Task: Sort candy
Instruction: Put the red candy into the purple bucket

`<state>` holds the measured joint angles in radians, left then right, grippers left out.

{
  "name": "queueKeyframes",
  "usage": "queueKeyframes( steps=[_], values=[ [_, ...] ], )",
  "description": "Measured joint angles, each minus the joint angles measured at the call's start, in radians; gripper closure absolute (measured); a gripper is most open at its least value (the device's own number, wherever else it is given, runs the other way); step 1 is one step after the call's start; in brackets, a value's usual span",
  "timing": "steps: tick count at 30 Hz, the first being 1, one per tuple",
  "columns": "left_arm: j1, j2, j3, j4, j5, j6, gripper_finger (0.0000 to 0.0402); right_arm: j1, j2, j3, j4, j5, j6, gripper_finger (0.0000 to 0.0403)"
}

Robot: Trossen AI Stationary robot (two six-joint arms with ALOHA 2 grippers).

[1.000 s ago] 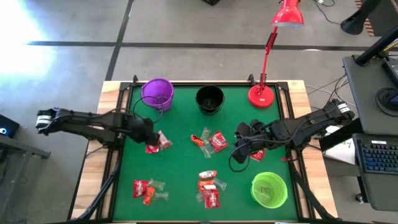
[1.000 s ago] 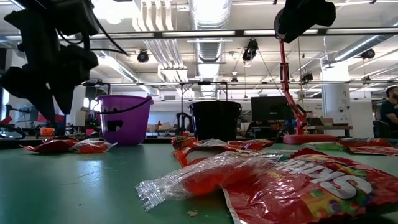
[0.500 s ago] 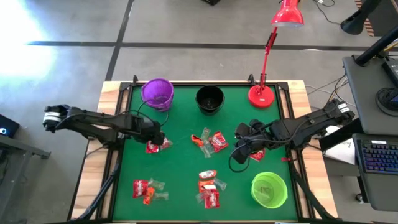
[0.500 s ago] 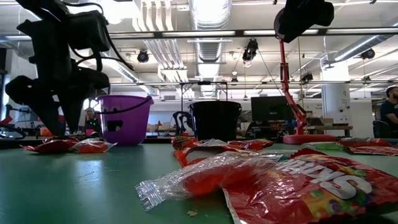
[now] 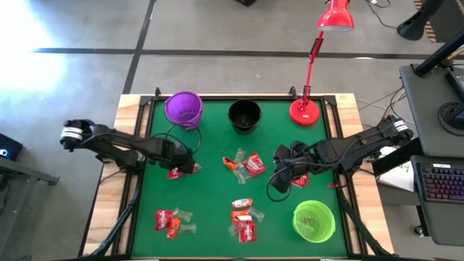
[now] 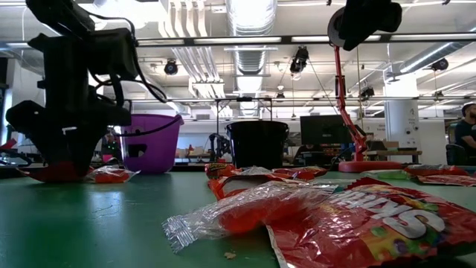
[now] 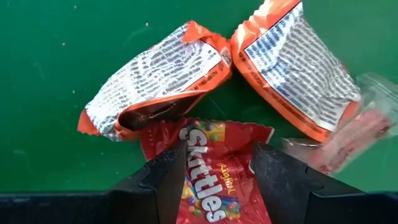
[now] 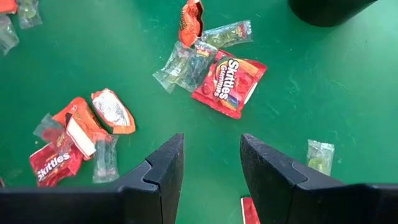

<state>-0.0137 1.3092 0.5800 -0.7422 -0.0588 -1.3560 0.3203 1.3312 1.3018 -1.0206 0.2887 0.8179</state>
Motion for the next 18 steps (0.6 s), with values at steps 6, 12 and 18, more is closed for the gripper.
queueKeyframes(
  steps=[6,12,18],
  values=[
    [-0.016,0.056,0.004,-0.008,-0.022,0.005,0.0254,0.0,0.0,0.0,0.001,-0.001,-0.001,0.0255],
    [-0.033,0.063,0.002,-0.02,-0.031,0.011,0.0319,0.0,0.0,0.0,0.001,-0.001,-0.007,0.0255],
    [-0.04,0.052,0.036,-0.065,-0.029,0.035,0.0386,0.0,0.0,0.0,0.0,-0.001,-0.028,0.0255]
  ],
)
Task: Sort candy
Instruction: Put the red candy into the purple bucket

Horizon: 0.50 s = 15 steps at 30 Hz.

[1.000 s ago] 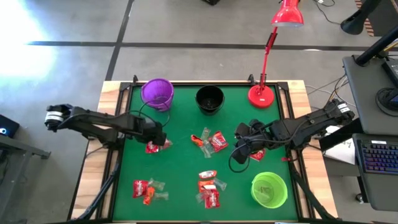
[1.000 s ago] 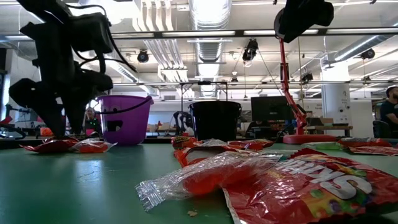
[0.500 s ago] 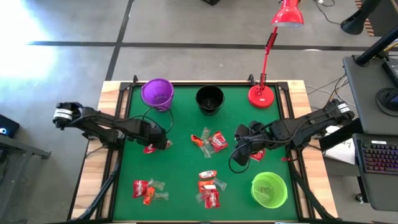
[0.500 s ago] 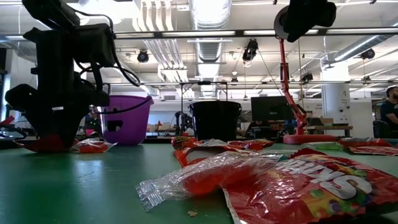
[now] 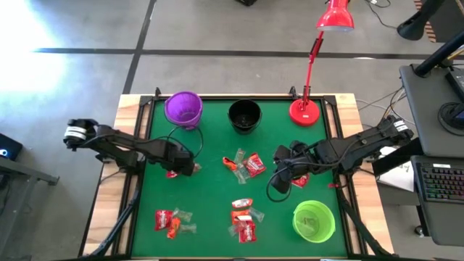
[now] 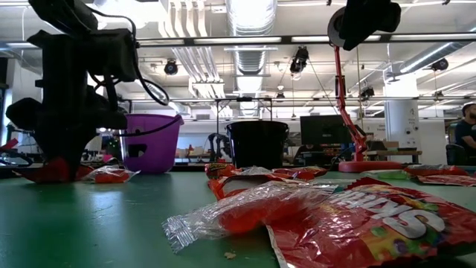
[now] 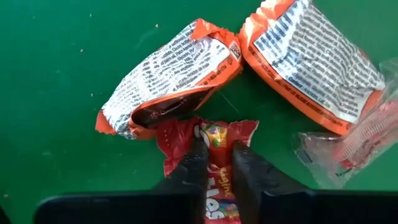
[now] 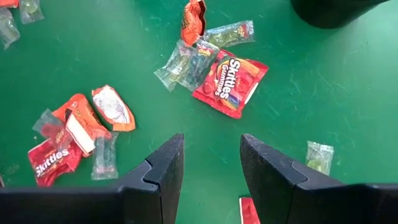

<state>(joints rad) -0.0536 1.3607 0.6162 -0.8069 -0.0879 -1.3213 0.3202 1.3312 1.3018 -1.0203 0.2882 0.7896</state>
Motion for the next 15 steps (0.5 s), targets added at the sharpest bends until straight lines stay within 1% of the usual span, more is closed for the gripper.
queueKeyframes(
  steps=[2,7,11,15],
  values=[
    [0.0,0.002,0.018,-0.017,0.006,0.02,0.0396,0.0,0.0,0.0,0.0,0.0,-0.014,0.0255],
    [-0.009,0.001,0.083,-0.074,0.011,0.039,0.04,0.0,0.0,0.0,0.0,0.0,-0.029,0.0255],
    [-0.038,0.0,0.154,-0.163,0.011,0.048,0.0401,0.0,0.0,0.0,-0.001,0.0,-0.031,0.0255],
    [-0.067,0.0,0.254,-0.292,0.002,0.056,0.0402,0.0,0.0,0.0,-0.001,0.0,-0.033,0.0255]
  ],
)
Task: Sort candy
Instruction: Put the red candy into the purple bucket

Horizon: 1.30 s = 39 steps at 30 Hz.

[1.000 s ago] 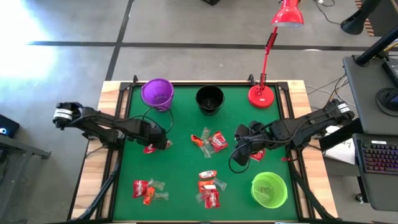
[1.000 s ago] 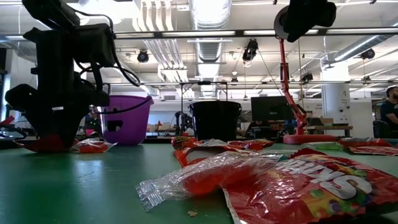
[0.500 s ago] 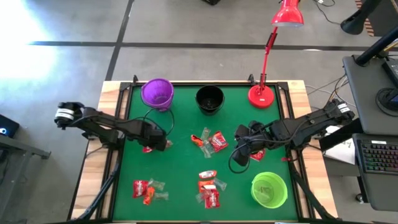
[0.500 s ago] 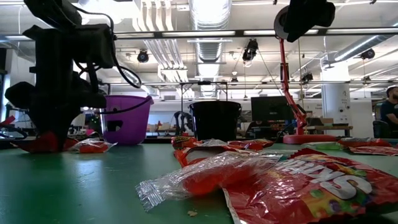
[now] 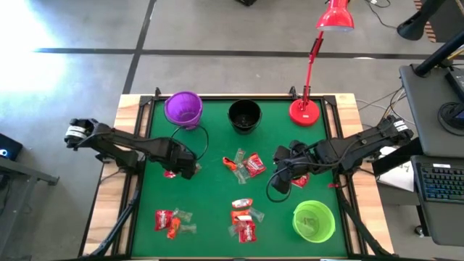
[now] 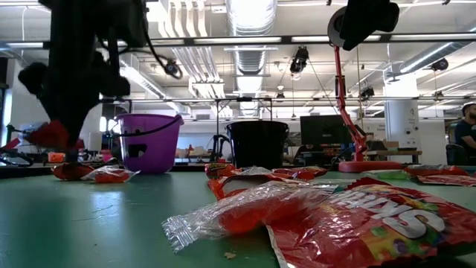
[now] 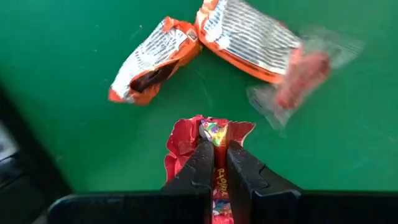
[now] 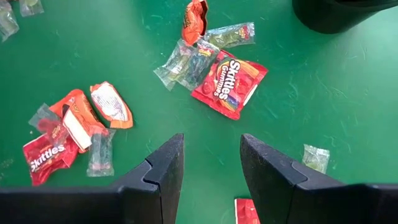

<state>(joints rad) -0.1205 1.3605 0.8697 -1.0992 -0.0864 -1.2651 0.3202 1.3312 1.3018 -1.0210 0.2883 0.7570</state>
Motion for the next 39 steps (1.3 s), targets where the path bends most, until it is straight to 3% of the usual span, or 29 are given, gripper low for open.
queueKeyframes(
  steps=[3,8,18,22,31,39],
  values=[
    [-0.005,-0.001,0.079,-0.112,-0.035,0.001,0.0401,0.0,0.0,0.0,0.0,0.0,-0.001,0.0255],
    [0.015,-0.003,0.189,-0.256,-0.197,0.003,0.0401,0.0,0.0,0.0,0.0,0.005,-0.01,0.0255],
    [0.178,-0.017,0.298,-0.272,-0.325,0.185,0.0401,0.0,0.0,0.0,0.0,0.033,-0.062,0.0255],
    [0.268,-0.021,0.331,-0.271,-0.37,0.269,0.0401,-0.011,0.0,0.0,-0.001,0.094,-0.065,0.0255],
    [0.494,-0.021,0.409,-0.113,-0.374,0.563,0.0401,-0.133,0.0,0.0,-0.001,0.107,-0.136,0.0255],
    [0.682,-0.018,0.411,0.028,-0.269,0.766,0.0401,-0.298,0.0,0.0,-0.005,0.105,-0.241,0.0255]
  ],
)
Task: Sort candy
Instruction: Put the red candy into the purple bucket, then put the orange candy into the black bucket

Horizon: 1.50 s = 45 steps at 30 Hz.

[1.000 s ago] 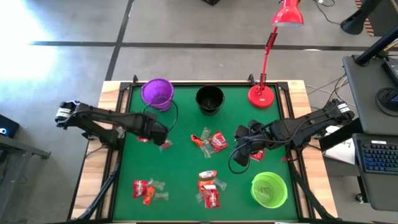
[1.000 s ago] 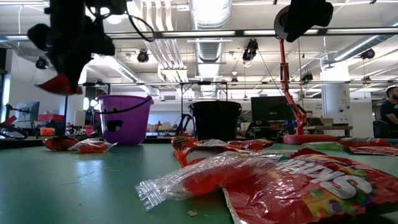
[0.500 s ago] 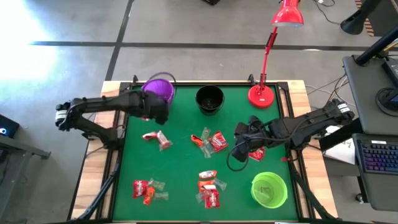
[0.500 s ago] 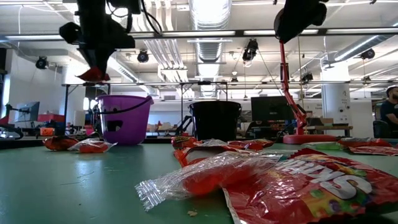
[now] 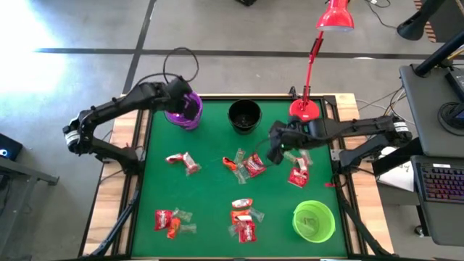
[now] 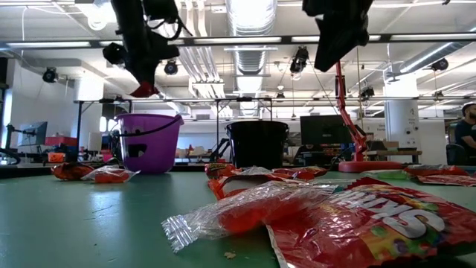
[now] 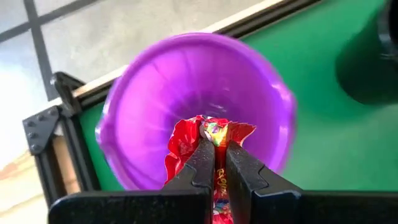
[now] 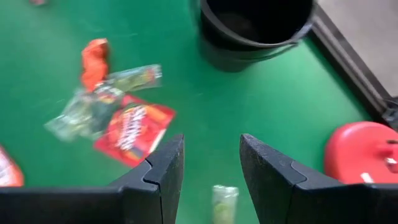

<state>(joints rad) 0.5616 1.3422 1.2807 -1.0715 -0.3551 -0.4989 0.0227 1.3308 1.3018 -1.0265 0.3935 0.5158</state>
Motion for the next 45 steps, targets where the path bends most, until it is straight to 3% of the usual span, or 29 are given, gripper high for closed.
queueKeyframes(
  steps=[12,27,45],
  values=[
    [0.15,0.051,-0.055,0.083,0.17,0.159,0.0401,-0.169,0.0,0.0,-0.064,-0.004,-0.004,0.0255],
    [0.156,0.165,-0.051,0.106,0.238,0.262,0.0399,-0.232,0.0,0.0,-0.147,-0.008,0.096,0.0255],
    [0.156,0.166,-0.039,0.065,0.236,0.282,0.0318,-0.252,0.0,0.0,-0.151,-0.008,0.067,0.0255]
  ],
)
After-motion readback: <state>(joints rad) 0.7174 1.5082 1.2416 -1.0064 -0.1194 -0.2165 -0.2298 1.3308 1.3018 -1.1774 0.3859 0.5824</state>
